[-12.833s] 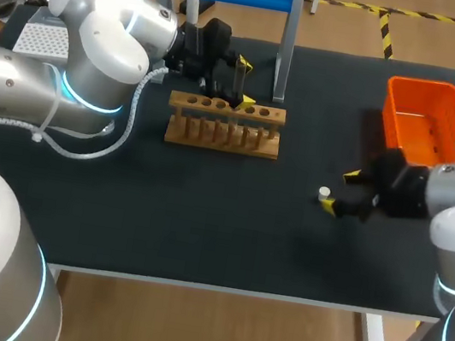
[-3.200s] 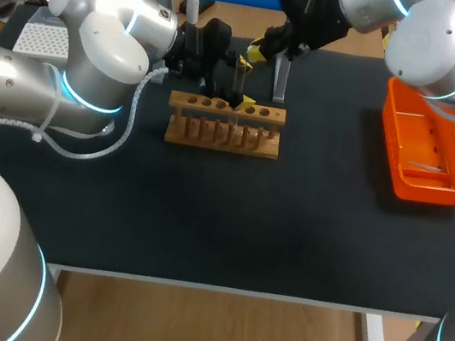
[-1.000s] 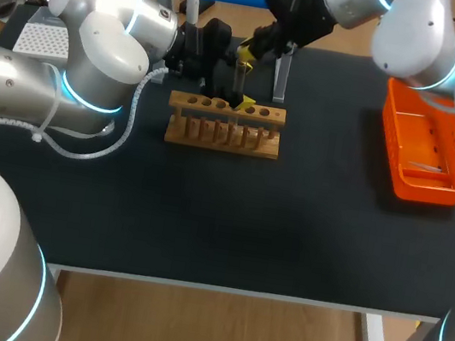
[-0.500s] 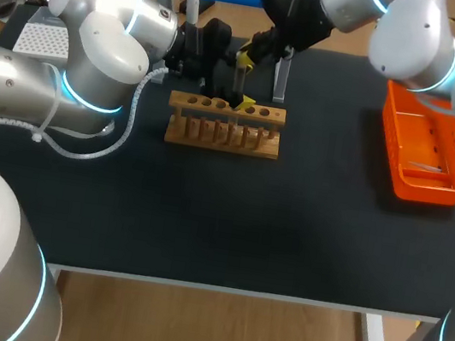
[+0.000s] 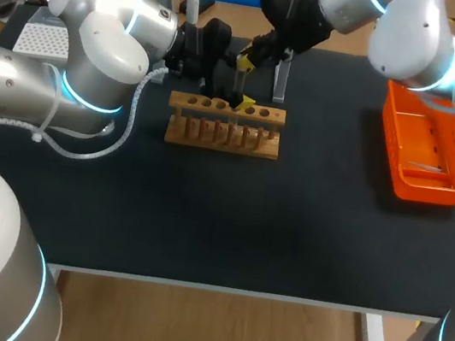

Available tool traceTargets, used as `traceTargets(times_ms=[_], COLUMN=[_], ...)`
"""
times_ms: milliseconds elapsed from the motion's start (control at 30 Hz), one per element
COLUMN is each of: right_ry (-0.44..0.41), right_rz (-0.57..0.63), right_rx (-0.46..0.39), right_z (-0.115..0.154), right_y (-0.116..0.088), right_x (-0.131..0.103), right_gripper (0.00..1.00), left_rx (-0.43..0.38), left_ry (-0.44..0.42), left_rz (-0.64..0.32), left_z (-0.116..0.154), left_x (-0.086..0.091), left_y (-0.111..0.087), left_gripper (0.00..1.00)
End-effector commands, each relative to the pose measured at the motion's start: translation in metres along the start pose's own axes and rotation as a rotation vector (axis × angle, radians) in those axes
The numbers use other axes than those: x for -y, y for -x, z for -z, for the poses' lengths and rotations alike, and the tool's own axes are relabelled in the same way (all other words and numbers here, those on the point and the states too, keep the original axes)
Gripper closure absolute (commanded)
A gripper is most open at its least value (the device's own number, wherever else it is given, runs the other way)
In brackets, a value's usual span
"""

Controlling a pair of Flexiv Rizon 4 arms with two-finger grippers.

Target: Invert the test tube, pick up the pipette, mount the tip to pipette, aspirate from beaker and dispense into the tube, eject the tip, return the pipette, and cap with the stopper.

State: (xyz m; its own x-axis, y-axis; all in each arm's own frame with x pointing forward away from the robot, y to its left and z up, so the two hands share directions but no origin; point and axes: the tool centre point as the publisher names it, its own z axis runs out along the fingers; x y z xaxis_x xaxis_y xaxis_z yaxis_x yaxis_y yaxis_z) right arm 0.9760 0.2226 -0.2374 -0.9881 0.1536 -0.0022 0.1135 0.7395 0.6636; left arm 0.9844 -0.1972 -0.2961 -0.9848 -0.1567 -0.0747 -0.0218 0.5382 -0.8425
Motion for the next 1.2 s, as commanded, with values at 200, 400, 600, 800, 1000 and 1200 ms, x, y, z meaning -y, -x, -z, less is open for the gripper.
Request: traceTargets(times_ms=[200, 400, 600, 800, 1000, 1200], right_ry=[0.027, 0.093, 0.177, 0.309, 0.405, 0.483], right_rz=[-0.023, -0.019, 0.025, 0.076, 0.162, 0.187], right_rx=[0.003, 0.0, -0.022, -0.074, -0.112, -0.139], right_z=[0.003, 0.015, 0.031, 0.042, 0.046, 0.042], right_y=[0.002, 0.003, 0.001, -0.003, -0.011, -0.012], right_x=[0.009, 0.015, 0.024, 0.021, 0.01, 0.0], right_gripper=[0.0, 0.0, 0.0, 0.18, 1.0, 1.0], left_rx=[-0.002, -0.002, -0.002, -0.002, -0.002, -0.002], left_ry=[0.002, 0.002, 0.002, 0.002, 0.002, 0.002], left_rz=[0.001, 0.001, 0.001, 0.001, 0.001, 0.001], left_z=[-0.001, -0.001, -0.001, -0.001, -0.001, -0.001], left_x=[0.0, 0.0, 0.0, 0.0, 0.0, 0.0], left_y=[0.001, 0.001, 0.001, 0.001, 0.001, 0.001], left_gripper=[0.0, 0.0, 0.0, 0.0, 0.0, 0.0])
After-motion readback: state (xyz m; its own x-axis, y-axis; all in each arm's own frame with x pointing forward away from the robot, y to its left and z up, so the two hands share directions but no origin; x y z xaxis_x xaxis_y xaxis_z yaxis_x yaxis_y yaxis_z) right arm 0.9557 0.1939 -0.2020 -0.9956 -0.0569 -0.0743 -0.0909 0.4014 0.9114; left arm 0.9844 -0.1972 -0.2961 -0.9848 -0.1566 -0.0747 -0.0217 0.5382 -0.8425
